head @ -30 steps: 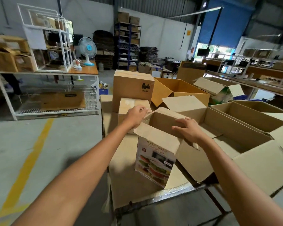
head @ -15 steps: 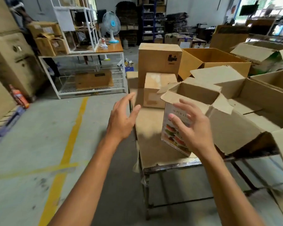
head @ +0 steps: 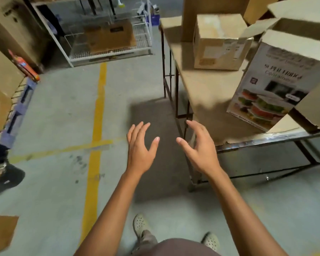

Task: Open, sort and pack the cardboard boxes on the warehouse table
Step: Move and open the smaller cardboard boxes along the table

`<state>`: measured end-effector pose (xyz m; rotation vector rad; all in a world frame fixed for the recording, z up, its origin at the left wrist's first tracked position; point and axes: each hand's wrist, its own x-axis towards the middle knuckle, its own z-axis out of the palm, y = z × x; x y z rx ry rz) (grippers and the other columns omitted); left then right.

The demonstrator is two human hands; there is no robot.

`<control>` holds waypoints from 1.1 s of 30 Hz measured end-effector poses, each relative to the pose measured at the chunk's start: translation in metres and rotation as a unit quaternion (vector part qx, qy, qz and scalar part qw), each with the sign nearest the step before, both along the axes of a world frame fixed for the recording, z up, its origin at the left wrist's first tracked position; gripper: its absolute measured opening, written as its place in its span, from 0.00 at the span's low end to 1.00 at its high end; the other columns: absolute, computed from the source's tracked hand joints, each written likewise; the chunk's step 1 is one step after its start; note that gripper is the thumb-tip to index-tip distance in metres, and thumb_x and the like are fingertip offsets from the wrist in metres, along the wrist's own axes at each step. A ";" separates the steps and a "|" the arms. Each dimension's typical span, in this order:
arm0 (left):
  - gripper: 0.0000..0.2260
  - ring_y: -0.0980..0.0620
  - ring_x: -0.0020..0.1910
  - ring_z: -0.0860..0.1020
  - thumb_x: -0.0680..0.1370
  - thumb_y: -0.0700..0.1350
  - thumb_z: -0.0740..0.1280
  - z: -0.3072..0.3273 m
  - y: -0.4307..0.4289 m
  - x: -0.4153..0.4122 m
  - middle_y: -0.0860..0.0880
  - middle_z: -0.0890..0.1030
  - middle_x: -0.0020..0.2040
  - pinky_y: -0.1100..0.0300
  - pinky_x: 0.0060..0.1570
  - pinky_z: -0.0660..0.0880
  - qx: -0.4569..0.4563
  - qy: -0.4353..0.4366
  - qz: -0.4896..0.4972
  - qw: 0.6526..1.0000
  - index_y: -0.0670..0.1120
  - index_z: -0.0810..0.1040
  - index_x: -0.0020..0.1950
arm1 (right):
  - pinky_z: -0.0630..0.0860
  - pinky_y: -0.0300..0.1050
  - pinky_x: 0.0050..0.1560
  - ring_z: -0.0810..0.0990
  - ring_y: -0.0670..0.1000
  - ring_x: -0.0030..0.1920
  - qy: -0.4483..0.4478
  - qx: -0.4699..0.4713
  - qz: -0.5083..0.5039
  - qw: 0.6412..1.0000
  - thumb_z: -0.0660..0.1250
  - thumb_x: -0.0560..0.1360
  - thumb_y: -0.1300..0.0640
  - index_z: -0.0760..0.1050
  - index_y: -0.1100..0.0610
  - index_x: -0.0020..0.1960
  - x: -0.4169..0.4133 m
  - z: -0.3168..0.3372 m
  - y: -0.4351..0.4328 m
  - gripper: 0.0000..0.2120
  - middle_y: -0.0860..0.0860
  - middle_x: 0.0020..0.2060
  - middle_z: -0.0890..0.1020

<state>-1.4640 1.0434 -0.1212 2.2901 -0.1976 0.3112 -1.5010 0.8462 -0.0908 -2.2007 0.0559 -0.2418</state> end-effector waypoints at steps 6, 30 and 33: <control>0.29 0.46 0.76 0.60 0.77 0.60 0.61 -0.031 0.080 0.045 0.46 0.70 0.74 0.63 0.74 0.54 0.008 0.036 -0.025 0.999 0.44 0.72 0.73 | 0.61 0.46 0.72 0.62 0.52 0.77 0.075 -0.041 0.006 0.996 0.69 0.77 0.44 0.63 0.53 0.77 0.046 -0.038 0.081 0.33 0.54 0.77 0.64; 0.23 0.49 0.79 0.57 0.80 0.49 0.65 0.016 0.035 0.304 0.45 0.67 0.76 0.72 0.73 0.48 0.017 0.001 -0.132 0.991 0.43 0.70 0.74 | 0.66 0.49 0.73 0.64 0.49 0.75 -0.011 -0.013 -0.102 0.995 0.70 0.77 0.47 0.64 0.56 0.77 0.265 -0.029 0.039 0.33 0.52 0.75 0.68; 0.23 0.47 0.78 0.59 0.79 0.49 0.65 0.041 0.004 0.346 0.43 0.68 0.76 0.72 0.73 0.48 0.015 -0.026 -0.154 0.988 0.42 0.70 0.73 | 0.69 0.51 0.71 0.69 0.51 0.73 -0.054 -0.021 -0.122 0.991 0.70 0.77 0.48 0.64 0.57 0.77 0.297 -0.008 0.012 0.32 0.54 0.72 0.71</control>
